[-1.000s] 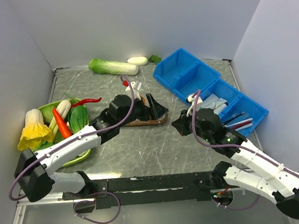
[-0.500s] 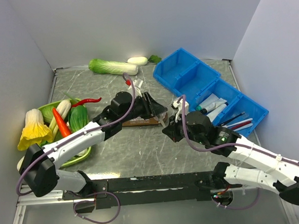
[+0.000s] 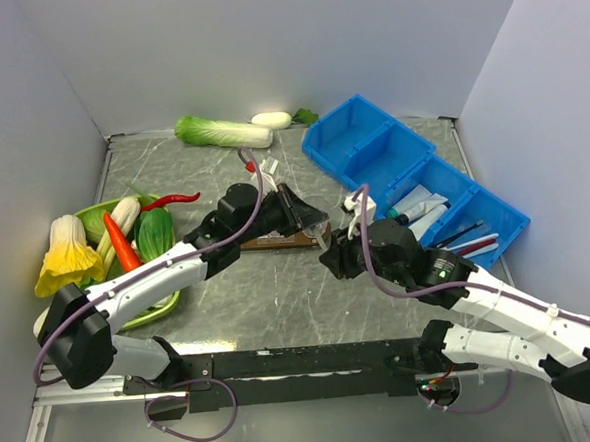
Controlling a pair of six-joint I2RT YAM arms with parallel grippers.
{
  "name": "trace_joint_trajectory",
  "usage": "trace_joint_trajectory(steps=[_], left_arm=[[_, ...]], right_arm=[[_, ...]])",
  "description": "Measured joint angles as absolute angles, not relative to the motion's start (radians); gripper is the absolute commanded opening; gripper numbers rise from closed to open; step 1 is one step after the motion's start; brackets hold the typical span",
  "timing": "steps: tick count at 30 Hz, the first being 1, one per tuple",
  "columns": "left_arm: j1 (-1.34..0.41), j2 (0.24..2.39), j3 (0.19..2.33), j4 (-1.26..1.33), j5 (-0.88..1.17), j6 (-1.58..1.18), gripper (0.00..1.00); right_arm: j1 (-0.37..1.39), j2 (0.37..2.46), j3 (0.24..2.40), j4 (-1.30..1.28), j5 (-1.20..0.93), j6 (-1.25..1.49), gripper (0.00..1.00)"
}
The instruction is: Prepare toiletry sets of a toothbrush and toothpaste on the tray
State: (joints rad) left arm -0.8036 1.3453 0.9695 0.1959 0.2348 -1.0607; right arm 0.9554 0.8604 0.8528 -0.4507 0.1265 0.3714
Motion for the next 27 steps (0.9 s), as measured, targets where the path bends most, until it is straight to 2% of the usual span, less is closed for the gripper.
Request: trace_joint_trajectory(steps=[1,4,9,20,24,27], left_arm=[[-0.802,1.343,0.965,0.195,0.231,-1.069,0.01],[-0.796,1.334,0.940,0.193,0.209,-1.093,0.01],[-0.768,1.281,0.888,0.172,0.172,-1.137,0.01],[-0.725,1.186,0.854,0.170,0.095,-1.195,0.01],[-0.720,1.186,0.854,0.165,0.081,-1.199,0.01],[-0.718,1.186,0.854,0.160,0.080,-1.199,0.01]], right_arm=[[0.955,0.852,0.853,-0.454,0.139,0.377,0.68],[0.955,0.814,0.852,-0.459,0.165,0.390,0.78],[0.955,0.733,0.842,-0.458,0.176,0.401,0.81],[0.992,0.676,0.725,-0.457,0.141,0.480,0.73],[1.022,0.678,0.725,-0.443,0.144,0.482,0.57],[1.031,0.696,0.725,-0.434,0.147,0.486,0.51]])
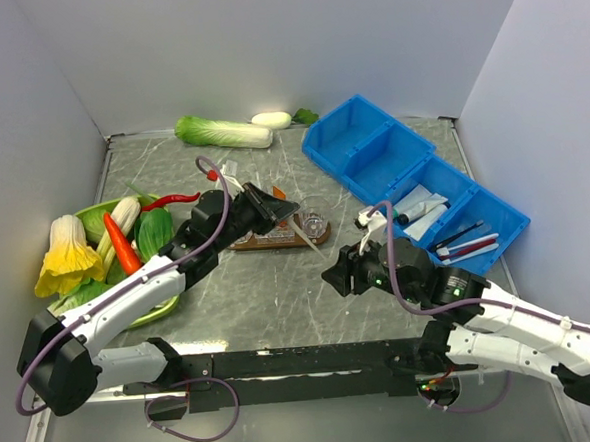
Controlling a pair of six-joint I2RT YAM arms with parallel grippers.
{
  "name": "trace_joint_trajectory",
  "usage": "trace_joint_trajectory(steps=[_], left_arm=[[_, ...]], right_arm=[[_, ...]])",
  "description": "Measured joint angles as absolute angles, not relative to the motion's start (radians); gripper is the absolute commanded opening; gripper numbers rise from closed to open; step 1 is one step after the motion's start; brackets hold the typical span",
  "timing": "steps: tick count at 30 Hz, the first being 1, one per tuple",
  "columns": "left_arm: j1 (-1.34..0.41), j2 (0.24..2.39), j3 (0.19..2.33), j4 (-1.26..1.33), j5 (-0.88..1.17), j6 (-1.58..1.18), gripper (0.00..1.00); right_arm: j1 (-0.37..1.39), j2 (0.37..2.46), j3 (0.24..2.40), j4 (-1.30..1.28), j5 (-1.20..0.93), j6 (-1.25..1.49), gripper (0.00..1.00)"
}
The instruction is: Prepare toiletry sets of a toothbrush and toothpaste on the tray
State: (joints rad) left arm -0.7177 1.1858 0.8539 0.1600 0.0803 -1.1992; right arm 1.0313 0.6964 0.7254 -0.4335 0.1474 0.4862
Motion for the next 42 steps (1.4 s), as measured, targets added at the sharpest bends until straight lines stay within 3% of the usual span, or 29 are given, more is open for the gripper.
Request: trace_joint_trajectory(steps=[4,12,14,15,18,21,22,25,29,35,42], left_arm=[[-0.717,1.178,0.853,0.153,0.080,-1.201,0.01],[-0.716,1.160,0.834,0.160,0.081,-1.220,0.01],[-0.716,1.160,0.833,0.162,0.081,-1.223,0.01],[-0.716,1.160,0.832,0.162,0.081,-1.225,0.01],[-0.715,1.160,0.829,0.168,0.081,-1.225,0.01],[-0.714,1.160,0.828,0.169,0.084,-1.224,0.27],[-0.713,1.160,0.828,0.170,0.083,-1.221,0.51],[-0.712,1.158,0.828,0.168,0.080,-1.184,0.86],[-0.705,1.150,0.857,0.086,0.054,-1.077,1.00],[-0.564,1.142,1.028,-0.071,0.044,-0.799,0.99],[-0.364,1.121,1.040,-0.101,0.011,-0.612,0.99]], right_arm=[[1.037,0.716,0.725,-0.426,0.149,0.486,0.42],[1.037,0.715,0.725,-0.391,0.149,0.486,0.40],[1.037,0.715,0.725,-0.384,0.149,0.486,0.33],[1.037,0.715,0.725,-0.381,0.149,0.486,0.23],[1.037,0.717,0.725,-0.381,0.141,0.479,0.07],[1.043,0.717,0.725,-0.372,0.128,0.472,0.00],[1.044,0.717,0.725,-0.370,0.125,0.474,0.00],[1.045,0.717,0.728,-0.376,0.136,0.477,0.00],[1.044,0.717,0.765,-0.453,0.162,0.479,0.00],[1.044,0.718,0.908,-0.641,0.189,0.482,0.00],[1.036,0.818,1.057,-0.862,0.176,0.489,0.00]])
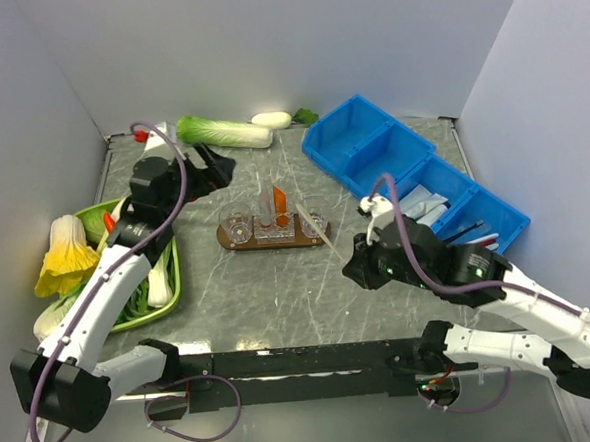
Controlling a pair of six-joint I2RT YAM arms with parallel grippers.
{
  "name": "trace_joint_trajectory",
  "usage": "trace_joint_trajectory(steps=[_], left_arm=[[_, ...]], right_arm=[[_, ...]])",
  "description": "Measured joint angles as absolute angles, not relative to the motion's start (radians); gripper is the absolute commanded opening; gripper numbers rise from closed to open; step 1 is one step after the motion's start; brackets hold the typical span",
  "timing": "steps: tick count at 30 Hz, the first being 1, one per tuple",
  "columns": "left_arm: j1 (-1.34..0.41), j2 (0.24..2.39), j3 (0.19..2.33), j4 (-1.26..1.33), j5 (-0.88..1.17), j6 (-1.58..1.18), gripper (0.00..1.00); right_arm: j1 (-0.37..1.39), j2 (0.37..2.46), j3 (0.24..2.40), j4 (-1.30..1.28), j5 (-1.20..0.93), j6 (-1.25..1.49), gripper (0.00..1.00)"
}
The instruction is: Prepare toiletry sets of a toothbrush and toothpaste on the tray
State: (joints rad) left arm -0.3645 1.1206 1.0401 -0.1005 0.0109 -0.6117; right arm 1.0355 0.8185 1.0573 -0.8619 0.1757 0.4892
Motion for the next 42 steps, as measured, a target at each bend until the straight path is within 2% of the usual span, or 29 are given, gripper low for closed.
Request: trace_joint_trajectory(steps=[3,14,24,30,42], left_arm=[[-0.316,1.092,1.040,-0.134,-0.007,-0.518,0.99],[-0.316,1.082,1.032,-0.199,0.062,-0.344,0.99],[-0.316,1.111,1.031,-0.216,0.082,-0.315,0.99],[-0.316,1.111,1.031,-0.231,0.082,-0.304,0.99],[-0.316,1.113,1.031,-0.253,0.078,-0.289,0.99]], right_arm=[[0.995,0.920,1.143,-0.939,0.125,0.473,0.00],[0.870,1.327,1.406,-1.142,-0.071,0.353,0.00],[0.773,1.456,1.553,-1.243,-0.165,0.286,0.00],[0.750,1.567,1.648,-1.292,-0.173,0.238,0.00],[0.712,1.657,1.740,-1.323,-0.174,0.192,0.00]])
